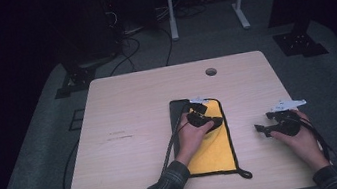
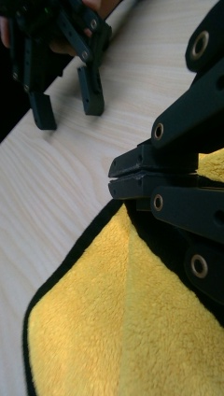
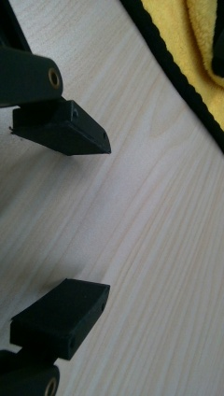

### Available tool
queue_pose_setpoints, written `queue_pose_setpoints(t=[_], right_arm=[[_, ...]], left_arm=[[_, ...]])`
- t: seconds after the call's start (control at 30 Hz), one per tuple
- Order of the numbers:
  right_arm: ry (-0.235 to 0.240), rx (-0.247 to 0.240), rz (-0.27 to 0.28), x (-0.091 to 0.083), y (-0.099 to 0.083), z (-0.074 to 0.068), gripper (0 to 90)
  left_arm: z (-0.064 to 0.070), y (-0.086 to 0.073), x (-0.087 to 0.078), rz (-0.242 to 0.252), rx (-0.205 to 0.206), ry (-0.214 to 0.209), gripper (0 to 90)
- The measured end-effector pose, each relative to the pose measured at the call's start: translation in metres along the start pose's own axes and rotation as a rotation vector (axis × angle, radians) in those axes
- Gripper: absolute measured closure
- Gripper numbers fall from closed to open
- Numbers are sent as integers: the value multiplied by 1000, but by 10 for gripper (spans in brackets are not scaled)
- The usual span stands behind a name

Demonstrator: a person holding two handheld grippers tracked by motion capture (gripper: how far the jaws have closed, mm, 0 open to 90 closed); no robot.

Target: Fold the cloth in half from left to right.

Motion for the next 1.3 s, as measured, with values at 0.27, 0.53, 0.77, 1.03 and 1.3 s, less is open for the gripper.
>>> queue_pose_setpoints(t=[0.27,0.53,0.77,1.03,1.3], right_arm=[[1,-2,1,0,0,0,259],[1,-3,0,0,0,0,258],[1,-4,0,0,0,0,257],[-2,-8,-14,1,-1,0,167],[-4,-4,-21,3,-1,0,133]], left_arm=[[3,-1,2,-27,23,6,697],[10,5,-36,-6,86,52,409],[2,-5,-82,5,103,122,279],[-11,-23,-121,30,96,186,243],[-21,-44,-164,43,111,285,215]])
Point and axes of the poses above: each handheld gripper's, and its own axes: x roughly forward along the jaws, y roughly out of its top, z roughly to its right, the point moved 8 cm from there along x, roughly forward along the jaws, and after that the axes turned 4 degrees about -y, right-handed, at the moved point
